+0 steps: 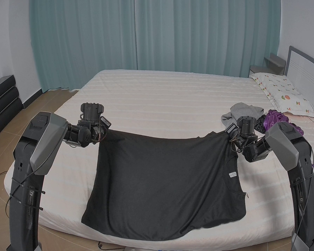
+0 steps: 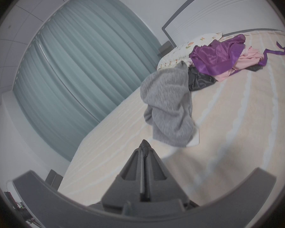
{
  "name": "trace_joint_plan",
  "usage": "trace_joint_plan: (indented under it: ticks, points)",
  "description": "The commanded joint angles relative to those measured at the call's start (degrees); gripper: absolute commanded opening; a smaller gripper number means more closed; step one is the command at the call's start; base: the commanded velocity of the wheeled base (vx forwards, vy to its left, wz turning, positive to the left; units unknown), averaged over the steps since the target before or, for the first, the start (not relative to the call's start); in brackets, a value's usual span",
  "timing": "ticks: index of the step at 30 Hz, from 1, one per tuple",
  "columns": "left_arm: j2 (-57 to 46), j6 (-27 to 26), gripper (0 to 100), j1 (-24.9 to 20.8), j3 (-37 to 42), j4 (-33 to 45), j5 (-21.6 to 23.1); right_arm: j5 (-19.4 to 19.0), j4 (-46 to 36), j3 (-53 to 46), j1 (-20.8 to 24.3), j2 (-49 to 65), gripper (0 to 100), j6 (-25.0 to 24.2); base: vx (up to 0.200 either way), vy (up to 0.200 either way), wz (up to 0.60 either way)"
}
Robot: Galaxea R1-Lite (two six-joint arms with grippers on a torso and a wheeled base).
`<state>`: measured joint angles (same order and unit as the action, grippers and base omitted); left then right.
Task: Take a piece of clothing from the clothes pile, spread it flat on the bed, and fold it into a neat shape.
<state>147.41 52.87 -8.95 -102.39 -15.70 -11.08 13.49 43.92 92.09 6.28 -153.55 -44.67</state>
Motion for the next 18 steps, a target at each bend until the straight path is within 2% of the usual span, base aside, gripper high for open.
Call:
trace_joint_plan:
  ticks: [1, 6, 18]
  points:
    - [3.41, -0.40, 0, 1.83, -8.09, 0.67, -2.89, 1.18, 1.87, 2.83, -1.18, -0.08, 0, -0.07, 0.000, 0.000, 0.00]
    - [6.93, -0.40, 0, 1.65, -12.20, 0.76, -3.24, 2.24, 2.57, 4.33, -1.27, -2.54, 0, 0.02, 0.000, 0.000, 0.00]
    - [10.53, -0.14, 0, 0.60, -12.20, 0.76, -2.54, 2.59, 3.01, 5.82, -0.21, -7.38, 0, 0.98, 0.000, 0.000, 0.00]
